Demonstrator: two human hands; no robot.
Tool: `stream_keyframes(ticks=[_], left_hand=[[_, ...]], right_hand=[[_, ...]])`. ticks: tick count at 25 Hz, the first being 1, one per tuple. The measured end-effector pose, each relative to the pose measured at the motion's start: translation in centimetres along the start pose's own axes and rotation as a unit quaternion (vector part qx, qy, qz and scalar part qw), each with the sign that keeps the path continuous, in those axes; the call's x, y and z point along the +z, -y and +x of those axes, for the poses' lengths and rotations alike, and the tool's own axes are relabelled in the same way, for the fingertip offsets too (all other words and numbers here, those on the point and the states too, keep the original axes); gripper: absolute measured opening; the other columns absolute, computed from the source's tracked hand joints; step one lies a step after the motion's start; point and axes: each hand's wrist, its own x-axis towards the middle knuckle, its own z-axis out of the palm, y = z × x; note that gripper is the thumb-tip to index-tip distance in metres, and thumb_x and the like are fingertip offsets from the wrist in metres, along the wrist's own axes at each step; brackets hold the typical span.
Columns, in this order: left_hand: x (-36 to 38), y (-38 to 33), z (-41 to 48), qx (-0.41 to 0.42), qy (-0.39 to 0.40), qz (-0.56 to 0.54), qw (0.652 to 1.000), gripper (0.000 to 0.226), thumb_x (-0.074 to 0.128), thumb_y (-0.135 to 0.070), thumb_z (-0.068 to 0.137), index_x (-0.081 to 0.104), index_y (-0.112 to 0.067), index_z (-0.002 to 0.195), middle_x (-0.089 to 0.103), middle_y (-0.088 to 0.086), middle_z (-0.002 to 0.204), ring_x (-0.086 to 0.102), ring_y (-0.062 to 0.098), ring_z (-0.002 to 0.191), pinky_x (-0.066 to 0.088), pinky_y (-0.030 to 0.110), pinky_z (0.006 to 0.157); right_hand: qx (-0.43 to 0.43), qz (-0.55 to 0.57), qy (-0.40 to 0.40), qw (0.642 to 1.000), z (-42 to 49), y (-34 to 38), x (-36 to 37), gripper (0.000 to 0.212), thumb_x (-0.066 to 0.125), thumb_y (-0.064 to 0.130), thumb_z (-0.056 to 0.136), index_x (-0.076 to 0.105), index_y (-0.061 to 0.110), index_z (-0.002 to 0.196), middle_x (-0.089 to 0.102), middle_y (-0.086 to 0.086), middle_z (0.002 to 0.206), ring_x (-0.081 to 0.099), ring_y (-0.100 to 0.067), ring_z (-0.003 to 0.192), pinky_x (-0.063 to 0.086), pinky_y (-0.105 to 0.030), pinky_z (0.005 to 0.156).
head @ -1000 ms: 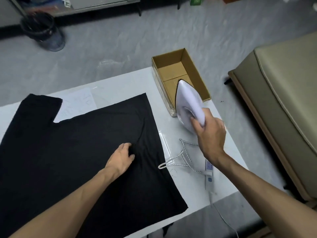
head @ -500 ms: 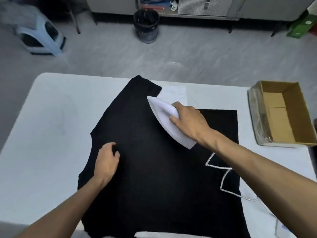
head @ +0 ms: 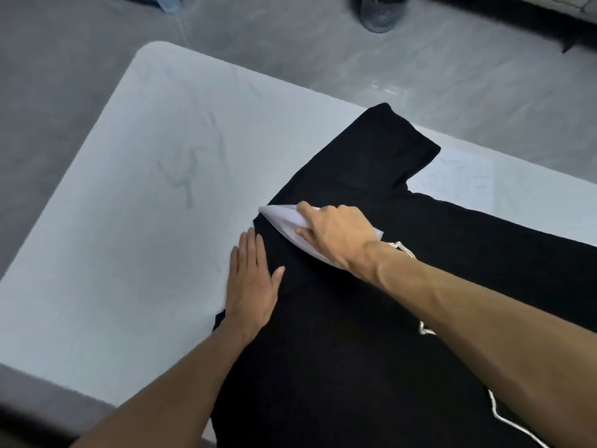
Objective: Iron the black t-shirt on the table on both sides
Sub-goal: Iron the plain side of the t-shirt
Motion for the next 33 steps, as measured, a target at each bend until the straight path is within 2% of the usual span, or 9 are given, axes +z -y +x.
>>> stream_keyframes(ticks=[5, 9, 12, 16, 19, 21, 25, 30, 33], left_hand=[[0.4, 0.6, 0.0, -0.003, -0.006, 0.004, 1.0, 0.076, 0.014, -0.049, 0.098, 0.006, 0.002, 0.154, 0.005, 0.017, 0.164, 0.008, 0.028, 0.152, 0.016, 0.044, 0.123], [0.6, 0.8, -0.1, -0.003, -0.015, -0.009, 1.0, 0.068, 0.021, -0.045, 0.103, 0.017, 0.001, 0.153, 0.015, 0.019, 0.162, 0.015, 0.03, 0.15, 0.021, 0.046, 0.121], [0.6, 0.8, 0.0, 0.009, -0.021, -0.008, 1.0, 0.064, 0.026, -0.042, 0.1, 0.025, -0.001, 0.15, 0.022, 0.02, 0.159, 0.021, 0.031, 0.148, 0.023, 0.047, 0.12], [0.5, 0.8, 0.2, 0.042, -0.012, 0.028, 0.999, 0.06, 0.023, -0.039, 0.1, 0.026, -0.007, 0.151, 0.03, 0.013, 0.158, 0.023, 0.029, 0.148, 0.023, 0.049, 0.119], [0.4, 0.8, 0.3, 0.022, 0.002, 0.033, 0.999, 0.064, 0.023, -0.04, 0.099, 0.023, -0.006, 0.153, 0.023, 0.01, 0.161, 0.017, 0.026, 0.15, 0.02, 0.048, 0.121], [0.4, 0.8, 0.4, 0.018, 0.007, 0.032, 0.999, 0.066, 0.024, -0.041, 0.099, 0.022, -0.005, 0.153, 0.021, 0.01, 0.162, 0.015, 0.025, 0.151, 0.019, 0.048, 0.121], [0.4, 0.8, 0.4, 0.015, 0.012, 0.023, 1.0, 0.067, 0.024, -0.043, 0.098, 0.019, -0.005, 0.154, 0.019, 0.01, 0.162, 0.014, 0.024, 0.151, 0.02, 0.048, 0.121], [0.5, 0.8, 0.4, 0.012, 0.018, 0.03, 0.999, 0.068, 0.021, -0.045, 0.098, 0.012, -0.007, 0.155, 0.016, 0.008, 0.163, 0.011, 0.023, 0.151, 0.018, 0.047, 0.122], [0.4, 0.8, 0.4, 0.011, 0.014, 0.028, 0.999, 0.068, 0.021, -0.045, 0.098, 0.013, -0.007, 0.155, 0.016, 0.008, 0.163, 0.012, 0.023, 0.151, 0.018, 0.047, 0.122]], right_hand=[[-0.014, -0.001, -0.014, 1.0, 0.7, -0.5, 0.9, 0.04, 0.029, 0.05, 0.1, 0.036, 0.023, 0.129, 0.065, -0.003, 0.092, 0.063, -0.032, 0.073, 0.032, -0.034, 0.056], [-0.049, 0.005, -0.011, 0.999, 0.6, -0.8, 1.1, 0.044, 0.027, 0.05, 0.101, 0.035, 0.023, 0.134, 0.064, -0.004, 0.089, 0.062, -0.032, 0.071, 0.034, -0.034, 0.056], [-0.045, 0.0, -0.016, 0.999, 0.7, -0.6, 1.4, 0.042, 0.028, 0.048, 0.101, 0.037, 0.021, 0.133, 0.061, -0.004, 0.083, 0.061, -0.032, 0.066, 0.033, -0.034, 0.054], [-0.034, -0.031, -0.048, 0.998, 1.1, -0.2, 1.9, 0.034, 0.048, 0.042, 0.093, 0.055, 0.015, 0.112, 0.038, 0.0, 0.054, 0.039, -0.026, 0.035, 0.019, -0.025, 0.041], [-0.02, -0.02, -0.066, 0.997, 1.3, -0.3, 2.1, 0.031, 0.05, 0.038, 0.085, 0.061, 0.014, 0.101, 0.042, -0.001, 0.046, 0.037, -0.025, 0.027, 0.003, -0.019, 0.043], [-0.019, -0.022, -0.084, 0.996, 1.4, -0.4, 2.1, 0.031, 0.05, 0.037, 0.085, 0.062, 0.013, 0.101, 0.044, -0.001, 0.045, 0.038, -0.025, 0.026, 0.0, -0.019, 0.045], [-0.012, -0.059, -0.086, 0.994, 2.0, -1.3, 2.2, 0.031, 0.049, 0.036, 0.094, 0.056, 0.015, 0.115, 0.047, -0.002, 0.053, 0.043, -0.025, 0.033, 0.013, -0.024, 0.04], [0.03, -0.059, -0.079, 0.995, 3.6, -4.5, 1.0, 0.038, 0.037, 0.041, 0.101, 0.045, 0.017, 0.128, 0.061, -0.008, 0.072, 0.059, -0.032, 0.053, 0.028, -0.032, 0.046], [0.07, -0.011, -0.061, 0.996, 4.6, -6.1, 0.1, 0.037, 0.032, 0.044, 0.102, 0.042, 0.016, 0.124, 0.054, -0.006, 0.07, 0.05, -0.033, 0.055, 0.034, -0.035, 0.052]])
